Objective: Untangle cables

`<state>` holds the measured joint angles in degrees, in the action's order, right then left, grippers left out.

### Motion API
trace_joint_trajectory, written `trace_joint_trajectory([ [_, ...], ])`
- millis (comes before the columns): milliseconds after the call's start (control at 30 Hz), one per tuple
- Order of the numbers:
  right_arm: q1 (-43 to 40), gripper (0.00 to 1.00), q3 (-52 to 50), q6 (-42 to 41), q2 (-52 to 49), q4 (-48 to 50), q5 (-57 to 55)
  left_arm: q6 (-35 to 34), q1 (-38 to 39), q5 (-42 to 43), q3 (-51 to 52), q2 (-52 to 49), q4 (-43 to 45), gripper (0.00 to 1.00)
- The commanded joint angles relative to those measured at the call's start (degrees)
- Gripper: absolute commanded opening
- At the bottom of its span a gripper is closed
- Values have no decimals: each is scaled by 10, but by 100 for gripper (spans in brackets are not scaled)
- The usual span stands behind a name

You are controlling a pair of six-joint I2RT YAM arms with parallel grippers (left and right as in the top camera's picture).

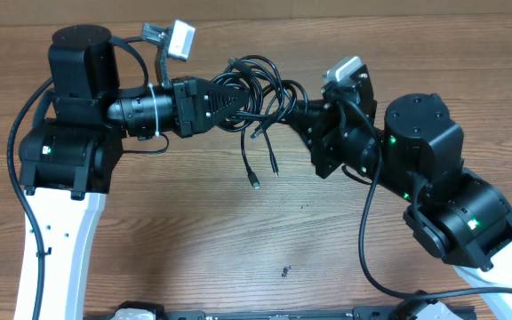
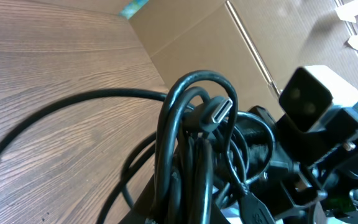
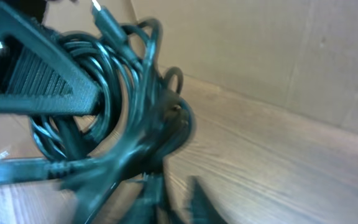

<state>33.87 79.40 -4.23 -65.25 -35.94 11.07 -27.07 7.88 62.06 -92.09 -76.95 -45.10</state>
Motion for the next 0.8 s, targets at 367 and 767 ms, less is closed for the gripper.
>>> trace_joint_trajectory([
  [367,2,4,5,-4,28,-14,20,-104,-26,-159,-7,1,-1,4],
  [767,2,4,5,-4,84,-42,14,-184,-57,-175,-7,1,-14,4],
])
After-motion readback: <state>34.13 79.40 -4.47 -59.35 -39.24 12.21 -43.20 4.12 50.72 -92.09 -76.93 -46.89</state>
